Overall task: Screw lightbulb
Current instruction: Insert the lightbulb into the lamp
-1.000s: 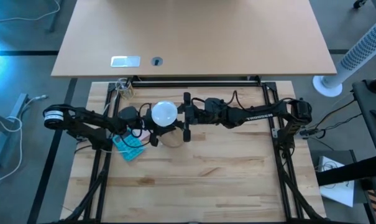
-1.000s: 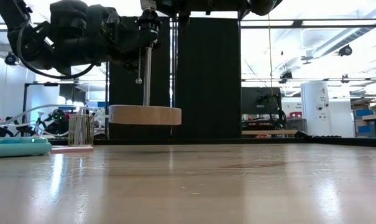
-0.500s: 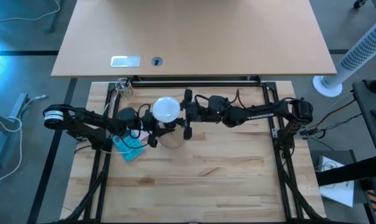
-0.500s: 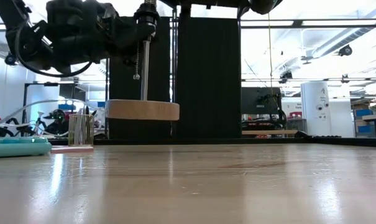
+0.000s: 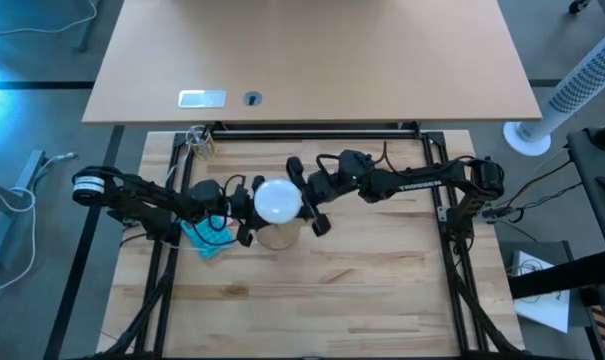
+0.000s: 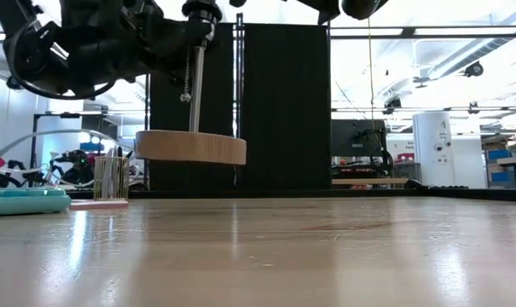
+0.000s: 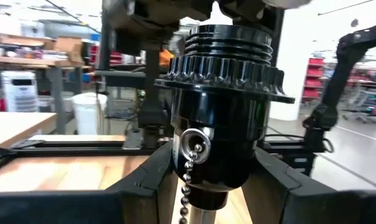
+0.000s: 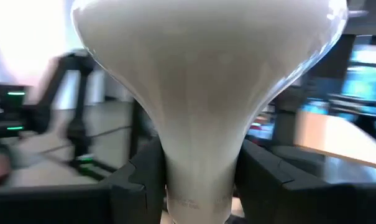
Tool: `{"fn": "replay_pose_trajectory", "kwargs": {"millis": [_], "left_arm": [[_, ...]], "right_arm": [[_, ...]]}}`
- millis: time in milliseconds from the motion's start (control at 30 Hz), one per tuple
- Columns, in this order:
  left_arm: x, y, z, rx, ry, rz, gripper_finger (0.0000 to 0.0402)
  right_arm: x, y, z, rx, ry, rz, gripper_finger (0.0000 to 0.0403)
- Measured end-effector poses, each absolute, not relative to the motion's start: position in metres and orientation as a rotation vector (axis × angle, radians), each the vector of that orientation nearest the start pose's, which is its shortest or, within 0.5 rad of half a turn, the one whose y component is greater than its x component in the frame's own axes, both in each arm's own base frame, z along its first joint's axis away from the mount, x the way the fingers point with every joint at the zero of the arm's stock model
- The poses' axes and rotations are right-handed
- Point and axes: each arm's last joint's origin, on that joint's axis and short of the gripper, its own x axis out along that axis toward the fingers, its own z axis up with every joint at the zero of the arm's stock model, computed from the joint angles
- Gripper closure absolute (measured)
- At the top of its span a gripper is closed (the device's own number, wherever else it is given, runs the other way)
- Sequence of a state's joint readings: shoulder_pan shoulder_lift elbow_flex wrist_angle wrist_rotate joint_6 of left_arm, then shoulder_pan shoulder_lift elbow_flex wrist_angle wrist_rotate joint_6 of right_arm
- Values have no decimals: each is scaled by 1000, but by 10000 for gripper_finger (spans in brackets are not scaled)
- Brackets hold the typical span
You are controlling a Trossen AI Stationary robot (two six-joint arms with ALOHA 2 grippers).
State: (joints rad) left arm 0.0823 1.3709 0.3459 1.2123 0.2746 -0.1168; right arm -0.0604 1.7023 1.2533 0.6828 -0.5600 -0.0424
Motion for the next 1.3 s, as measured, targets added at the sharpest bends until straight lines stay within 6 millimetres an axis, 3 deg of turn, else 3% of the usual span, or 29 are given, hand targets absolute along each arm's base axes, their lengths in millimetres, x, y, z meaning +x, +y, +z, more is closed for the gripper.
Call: {"fn": "replay_pose_trajectory", "kwargs": {"millis": [300,467,633,833,967,1300], "left_arm": [[291,1,197,-129,-121,-403,267],[303,-1,201,-138,-170,-481,267],[313,-8,206,-144,-186,-531,267],[315,-19,212,-129,-206,-573,274],[312,-18,215,-133,-219,-558,347],[311,-18,217,-124,-238,-528,347]], "right_arm": [[387,-6,334,-101,-219,753,261],[381,-3,335,-98,-201,925,258],[377,-4,339,-125,-218,948,265],[375,-4,339,-149,-228,965,257],[374,-3,344,-182,-261,961,263],[376,-1,345,-191,-268,906,259]]}}
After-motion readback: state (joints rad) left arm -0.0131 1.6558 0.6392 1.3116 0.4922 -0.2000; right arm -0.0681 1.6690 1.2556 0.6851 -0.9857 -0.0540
